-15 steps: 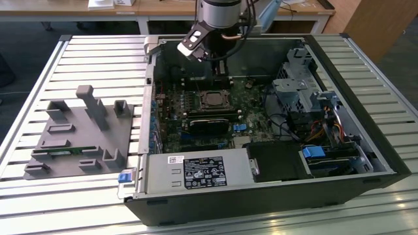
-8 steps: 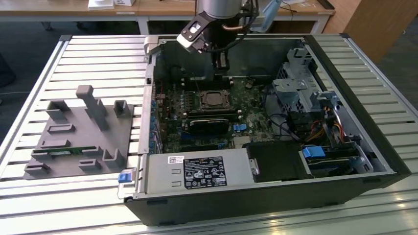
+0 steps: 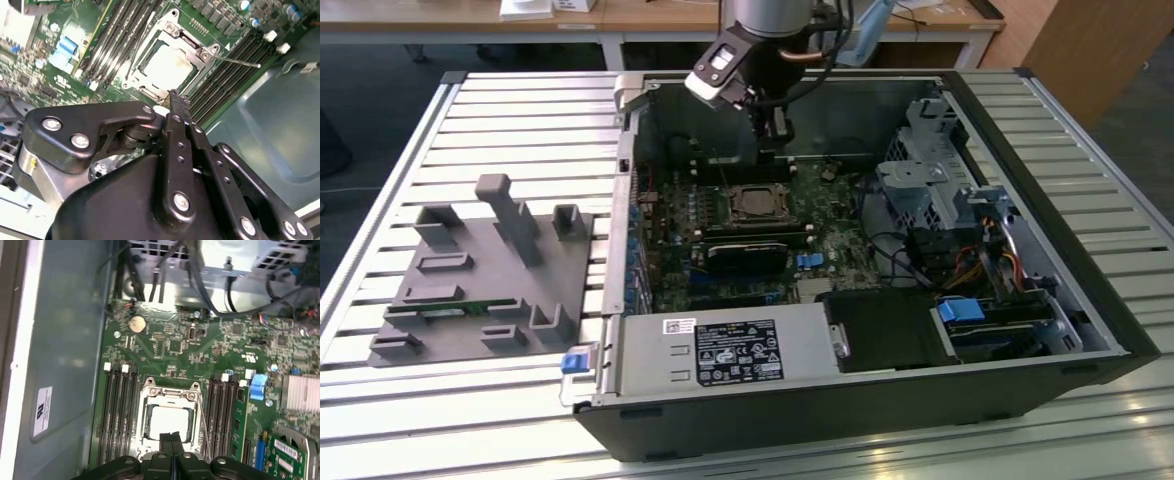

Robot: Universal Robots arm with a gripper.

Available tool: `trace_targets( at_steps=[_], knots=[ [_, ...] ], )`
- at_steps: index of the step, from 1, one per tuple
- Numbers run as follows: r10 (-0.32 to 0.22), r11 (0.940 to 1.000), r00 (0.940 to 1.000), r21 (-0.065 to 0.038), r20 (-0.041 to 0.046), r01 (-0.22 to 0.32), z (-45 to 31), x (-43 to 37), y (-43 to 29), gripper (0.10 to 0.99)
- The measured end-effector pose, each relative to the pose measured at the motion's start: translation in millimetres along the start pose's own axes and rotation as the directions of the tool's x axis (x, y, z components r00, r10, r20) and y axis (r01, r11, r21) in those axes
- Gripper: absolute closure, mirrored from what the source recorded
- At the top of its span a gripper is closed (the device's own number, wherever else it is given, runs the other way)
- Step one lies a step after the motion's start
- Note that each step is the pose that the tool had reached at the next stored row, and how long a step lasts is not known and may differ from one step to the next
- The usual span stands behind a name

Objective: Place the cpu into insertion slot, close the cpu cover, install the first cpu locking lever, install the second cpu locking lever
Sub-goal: 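Install the first cpu locking lever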

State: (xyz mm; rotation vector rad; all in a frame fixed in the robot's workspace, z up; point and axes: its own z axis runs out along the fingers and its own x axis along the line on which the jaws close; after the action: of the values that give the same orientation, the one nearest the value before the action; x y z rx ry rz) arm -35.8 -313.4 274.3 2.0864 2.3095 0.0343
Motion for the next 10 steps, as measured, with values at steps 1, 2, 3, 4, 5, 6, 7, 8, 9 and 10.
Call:
trace_targets(
  at_steps=[1, 2, 3, 4, 5, 6, 7, 8, 9, 10],
  knots=[
    [-0.018, 0.9998, 0.9998, 0.000, -0.0006, 0.018, 0.0, 0.0, 0.0, 0.980],
    [-0.037, 0.9993, 0.9993, 0.000, -0.0014, 0.037, 0.0, 0.0, 0.0, 0.980],
    [-0.056, 0.9985, 0.9985, 0.000, -0.0019, 0.056, 0.0, 0.0, 0.0, 0.980],
    [-0.073, 0.9973, 0.9973, -0.001, -0.0026, 0.073, 0.0, 0.0, 0.0, 0.980],
    [-0.091, 0.9958, 0.9958, -0.001, -0.0032, 0.091, 0.0, 0.0, 0.0, 0.980],
    [-0.109, 0.9940, 0.9940, -0.001, -0.0037, 0.109, 0.0, 0.0, 0.0, 0.980],
    [-0.126, 0.9920, 0.9920, -0.001, -0.0042, 0.126, 0.0, 0.0, 0.0, 0.980],
    [-0.145, 0.9895, 0.9895, -0.001, -0.0048, 0.145, 0.0, 0.0, 0.0, 0.980],
    [-0.163, 0.9866, 0.9865, -0.002, -0.0054, 0.163, 0.0, 0.0, 0.0, 0.980],
    [-0.181, 0.9835, 0.9835, -0.002, -0.0060, 0.181, 0.1, 0.0, 0.0, 0.980]
  ],
)
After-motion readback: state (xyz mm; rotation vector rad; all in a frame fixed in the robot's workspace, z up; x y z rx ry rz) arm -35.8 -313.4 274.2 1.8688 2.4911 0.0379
